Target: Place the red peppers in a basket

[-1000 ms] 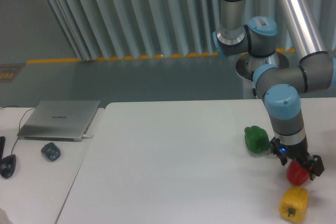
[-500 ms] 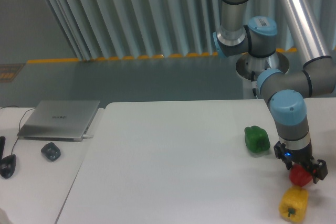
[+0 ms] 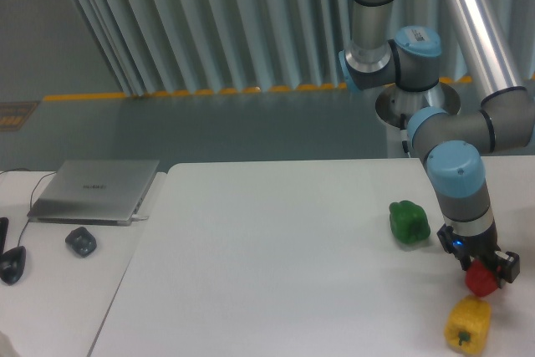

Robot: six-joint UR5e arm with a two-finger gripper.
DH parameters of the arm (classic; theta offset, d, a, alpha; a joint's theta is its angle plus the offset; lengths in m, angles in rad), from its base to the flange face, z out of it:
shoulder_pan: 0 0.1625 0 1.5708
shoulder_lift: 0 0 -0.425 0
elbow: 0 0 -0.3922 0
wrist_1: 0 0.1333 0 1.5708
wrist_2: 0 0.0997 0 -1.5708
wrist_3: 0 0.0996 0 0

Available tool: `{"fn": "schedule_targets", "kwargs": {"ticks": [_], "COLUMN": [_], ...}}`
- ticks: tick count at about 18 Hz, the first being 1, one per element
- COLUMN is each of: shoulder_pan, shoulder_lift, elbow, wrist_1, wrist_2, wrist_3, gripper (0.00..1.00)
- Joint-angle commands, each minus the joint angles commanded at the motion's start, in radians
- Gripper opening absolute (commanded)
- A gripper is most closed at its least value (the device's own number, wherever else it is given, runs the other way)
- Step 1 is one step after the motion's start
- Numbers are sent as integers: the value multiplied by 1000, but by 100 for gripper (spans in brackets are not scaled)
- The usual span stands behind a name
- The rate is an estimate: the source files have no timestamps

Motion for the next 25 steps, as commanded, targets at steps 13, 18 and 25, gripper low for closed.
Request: {"fn": "schedule_targets", "kwargs": {"ticks": [13,18,25], "shoulder_pan": [126,210,302], "shoulder_lift": [109,118,77], "elbow": [80,66,66], "wrist_1": [-152,-143,23], "wrist_2": [-141,-109,92], "wrist_3": [627,832,1170], "gripper": [25,25,26]}}
